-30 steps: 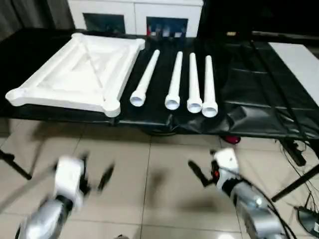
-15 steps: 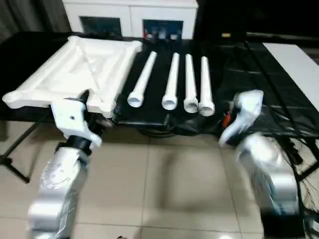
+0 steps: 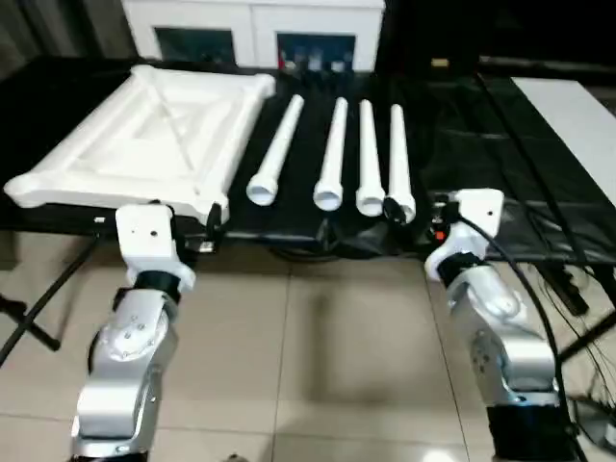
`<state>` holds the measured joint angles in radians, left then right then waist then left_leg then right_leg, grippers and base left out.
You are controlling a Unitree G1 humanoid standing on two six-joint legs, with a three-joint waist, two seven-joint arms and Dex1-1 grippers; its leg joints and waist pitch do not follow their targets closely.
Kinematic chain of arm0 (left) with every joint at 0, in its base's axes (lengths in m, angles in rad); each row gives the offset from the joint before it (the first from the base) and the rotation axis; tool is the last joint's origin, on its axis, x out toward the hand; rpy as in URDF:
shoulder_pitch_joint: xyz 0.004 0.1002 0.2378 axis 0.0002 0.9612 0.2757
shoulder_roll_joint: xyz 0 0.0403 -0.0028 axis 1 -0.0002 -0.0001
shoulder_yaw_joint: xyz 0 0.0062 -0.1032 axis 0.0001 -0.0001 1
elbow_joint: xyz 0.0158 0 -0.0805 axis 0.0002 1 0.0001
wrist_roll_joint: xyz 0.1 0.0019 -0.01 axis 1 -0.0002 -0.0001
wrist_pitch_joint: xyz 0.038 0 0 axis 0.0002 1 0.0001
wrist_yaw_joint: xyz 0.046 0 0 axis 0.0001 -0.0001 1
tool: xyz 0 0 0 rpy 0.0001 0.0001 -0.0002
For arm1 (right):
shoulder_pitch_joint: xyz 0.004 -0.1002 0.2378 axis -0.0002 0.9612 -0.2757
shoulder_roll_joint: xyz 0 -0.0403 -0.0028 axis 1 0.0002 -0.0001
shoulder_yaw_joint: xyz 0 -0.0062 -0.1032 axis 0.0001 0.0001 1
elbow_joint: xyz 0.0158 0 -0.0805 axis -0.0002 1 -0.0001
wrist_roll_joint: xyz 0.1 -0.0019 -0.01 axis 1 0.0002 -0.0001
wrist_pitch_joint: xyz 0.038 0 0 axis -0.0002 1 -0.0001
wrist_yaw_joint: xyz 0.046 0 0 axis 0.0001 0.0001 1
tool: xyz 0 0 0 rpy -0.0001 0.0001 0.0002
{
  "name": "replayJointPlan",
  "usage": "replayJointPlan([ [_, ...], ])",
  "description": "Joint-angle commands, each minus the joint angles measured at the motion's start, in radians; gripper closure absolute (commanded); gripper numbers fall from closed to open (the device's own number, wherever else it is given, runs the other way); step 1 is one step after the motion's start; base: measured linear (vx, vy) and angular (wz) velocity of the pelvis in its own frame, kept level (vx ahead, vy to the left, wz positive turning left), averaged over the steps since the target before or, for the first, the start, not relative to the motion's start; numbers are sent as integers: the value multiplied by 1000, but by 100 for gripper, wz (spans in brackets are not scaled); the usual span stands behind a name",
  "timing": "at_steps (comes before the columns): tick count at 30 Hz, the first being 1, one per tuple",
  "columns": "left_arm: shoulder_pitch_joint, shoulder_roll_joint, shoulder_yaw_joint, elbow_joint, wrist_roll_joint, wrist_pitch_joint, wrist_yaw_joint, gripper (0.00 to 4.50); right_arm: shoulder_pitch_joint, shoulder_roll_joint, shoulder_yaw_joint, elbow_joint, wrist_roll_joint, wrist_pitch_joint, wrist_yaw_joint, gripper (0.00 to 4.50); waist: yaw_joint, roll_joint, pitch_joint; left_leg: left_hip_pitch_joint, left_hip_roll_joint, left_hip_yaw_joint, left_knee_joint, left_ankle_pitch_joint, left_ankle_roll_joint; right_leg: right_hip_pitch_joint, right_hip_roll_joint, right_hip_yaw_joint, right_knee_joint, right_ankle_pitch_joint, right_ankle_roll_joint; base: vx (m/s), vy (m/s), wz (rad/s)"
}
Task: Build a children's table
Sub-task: Move to table
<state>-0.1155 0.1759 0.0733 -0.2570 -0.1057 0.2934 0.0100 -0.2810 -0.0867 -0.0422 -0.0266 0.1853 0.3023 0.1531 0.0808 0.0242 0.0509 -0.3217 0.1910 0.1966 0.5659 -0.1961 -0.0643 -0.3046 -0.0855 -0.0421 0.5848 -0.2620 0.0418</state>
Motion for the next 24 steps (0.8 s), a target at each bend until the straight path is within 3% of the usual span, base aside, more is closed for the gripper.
replayJointPlan([
  [1,-36,-7,-5,28,16,-6,19,0,3,1,10,1,7,0,3,1,-14,7,-30,68,10,-17,-72,-615,-1,-8,-10,2,-122,-577,-103,0,0,0],
  [2,-51,-13,-10,41,21,-11,21,0,6,-1,20,4,-5,-2,6,1,-16,11,-33,66,9,-21,-80,-597,2,11,-10,4,-122,-552,-100,55,16,-8],
  [4,-65,-23,-16,51,26,-13,22,0,9,4,28,11,-20,4,9,1,-16,14,-42,64,9,-21,-89,-550,13,29,-8,10,-118,-480,-110,97,24,-9],
  [5,-64,-26,-22,49,30,-12,21,0,11,7,29,12,-23,10,10,1,-19,11,-53,53,9,-21,-91,-482,32,49,-8,13,-111,-382,-132,104,21,-4],
  [6,-62,-27,-24,48,33,-11,20,0,11,8,27,11,-24,10,11,1,-20,16,-64,47,3,-18,-88,-390,60,63,-4,15,-103,-265,-145,125,17,2],
  [7,-56,-27,-26,44,33,-11,17,0,12,9,26,7,-23,9,12,1,-24,19,-69,49,2,-18,-86,-357,73,65,-1,14,-96,-210,-155,124,8,4],
  [8,-51,-27,-27,42,33,-10,15,0,13,9,26,5,-22,8,12,1,-27,15,-75,32,-10,-18,-76,-274,99,87,5,14,-89,-111,-157,124,8,4],
  [10,-42,-20,-20,45,31,-11,9,0,12,6,31,5,-21,1,15,1,-23,12,-85,17,-33,-17,-57,-169,144,114,19,20,-79,40,-129,146,19,6],
  [11,-39,-14,-19,48,38,-14,10,0,11,4,32,6,-19,0,15,1,-19,14,-89,12,-45,-21,-48,-115,173,128,34,22,-71,133,-90,149,22,9],
  [12,-38,-8,-14,52,42,-13,11,0,9,3,32,9,-15,0,15,1,-23,22,-92,47,-40,-39,-46,-70,211,110,54,12,-49,208,-46,175,0,19],
  [13,-40,-6,-9,56,46,-12,12,0,7,0,33,11,-15,1,16,1,-31,24,-91,72,-31,-56,-44,-37,245,90,65,4,-30,231,-23,180,-27,20],
  [14,-42,-3,-6,58,53,-14,15,0,5,-2,34,12,-15,3,18,1,-56,25,-95,140,10,-106,-27,65,368,17,57,-11,21,197,21,180,-27,20],
  [15,-45,1,1,62,57,-17,11,0,4,-4,36,13,-15,3,27,1,-87,18,-103,218,82,-185,-20,166,510,-95,10,-16,81,10,44,141,-65,-4],
  [16,-45,1,1,62,57,-17,11,0,4,-4,36,13,-15,3,27,1,-95,12,-102,228,102,-218,-15,248,572,-128,-13,-5,108,-69,58,82,-105,-32],
  [17,-47,1,1,63,58,-18,12,0,4,-6,35,14,-13,3,31,1,-80,-4,-88,167,39,-201,12,281,553,-98,-42,31,79,-82,39,82,-105,-32],
  [18,-48,0,0,64,60,-18,14,0,3,-9,34,16,-16,4,33,1,-48,-28,-77,55,-80,-122,65,212,459,24,-36,69,17,-3,21,78,-69,-23],
  [19,-51,-3,-2,63,61,-16,18,0,1,-11,29,17,-16,5,35,1,11,-68,-68,-152,-156,-85,194,-94,345,226,-104,195,-36,188,85,161,36,21],
  [20,-52,-2,-2,63,59,-15,15,0,-1,-9,33,16,-21,6,32,1,32,-53,-68,-186,-111,-103,212,-75,145,207,-92,182,-9,662,-10,161,36,21],
  [21,-54,-2,-5,63,57,-16,11,0,-4,-7,36,16,-27,3,27,1,32,-38,-67,-185,-95,-107,175,-24,118,209,-82,152,1,732,-28,106,100,20],
  [22,-55,-4,-10,61,56,-15,9,0,-6,-9,37,14,-30,3,24,1,29,-25,-66,-174,-85,-108,128,47,115,193,-41,109,-5,713,-16,-101,121,-7],
  [23,-56,-6,-15,61,56,-14,7,0,-9,-11,40,10,-35,4,20,1,3,46,-79,-94,-53,-125,14,208,174,158,43,3,8,489,61,-101,121,-7],
  [24,-58,-11,-20,59,55,-12,5,0,-10,-15,38,1,-35,9,19,1,-19,95,-96,17,-11,-194,13,190,253,61,80,-45,91,254,104,-41,53,-41],
])
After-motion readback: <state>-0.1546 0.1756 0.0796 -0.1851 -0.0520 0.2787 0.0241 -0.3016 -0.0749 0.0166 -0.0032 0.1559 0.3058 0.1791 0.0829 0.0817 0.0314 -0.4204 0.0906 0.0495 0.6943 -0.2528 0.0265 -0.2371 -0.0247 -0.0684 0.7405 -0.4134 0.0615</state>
